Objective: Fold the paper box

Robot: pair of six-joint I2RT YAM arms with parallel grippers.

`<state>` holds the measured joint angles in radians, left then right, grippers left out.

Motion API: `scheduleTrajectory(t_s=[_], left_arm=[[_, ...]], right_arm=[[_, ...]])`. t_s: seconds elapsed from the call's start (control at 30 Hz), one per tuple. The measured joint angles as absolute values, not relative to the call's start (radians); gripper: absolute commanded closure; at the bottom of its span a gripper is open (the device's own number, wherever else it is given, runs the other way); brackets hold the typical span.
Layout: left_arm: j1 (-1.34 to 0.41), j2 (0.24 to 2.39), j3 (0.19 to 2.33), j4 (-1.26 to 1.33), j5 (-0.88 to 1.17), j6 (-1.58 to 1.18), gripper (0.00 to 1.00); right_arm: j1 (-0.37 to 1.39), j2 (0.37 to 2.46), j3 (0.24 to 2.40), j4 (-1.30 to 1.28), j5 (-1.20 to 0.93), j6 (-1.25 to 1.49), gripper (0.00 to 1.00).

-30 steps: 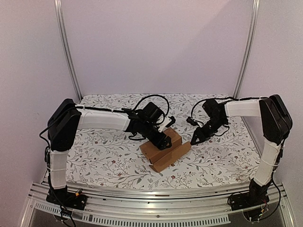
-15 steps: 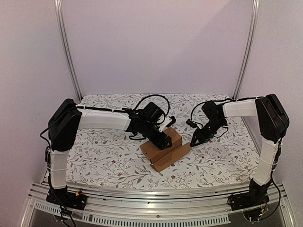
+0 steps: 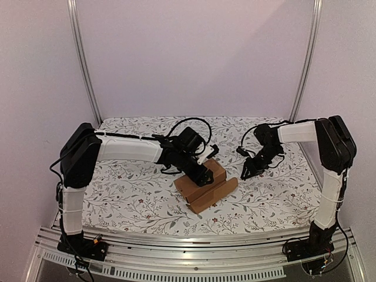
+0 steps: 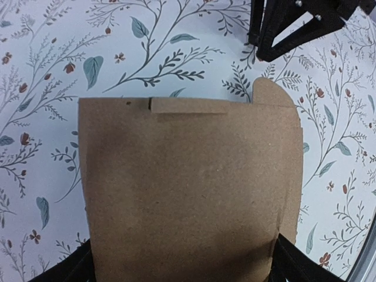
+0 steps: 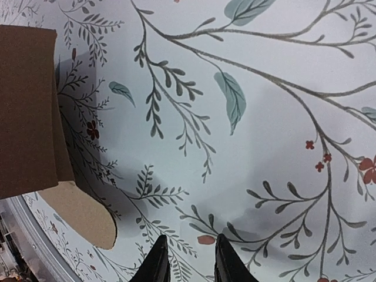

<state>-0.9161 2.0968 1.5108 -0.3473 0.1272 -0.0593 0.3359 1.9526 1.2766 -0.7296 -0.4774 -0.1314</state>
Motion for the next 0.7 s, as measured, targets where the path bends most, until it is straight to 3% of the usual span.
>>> scheduleTrajectory(t_s=[0.47, 0.7], left_arm=[[-0.916, 2.115, 1.534, -0.369, 0.123, -0.048, 0.22], [-0.917, 2.125, 1.546, -0.374, 0.122, -0.048, 0.22]], right_arm=[[0.417, 2.006, 1.300, -0.751, -0.615, -0.164, 0.74], [0.418, 2.006, 1.300, -0.751, -0.665, -0.166, 0.67]])
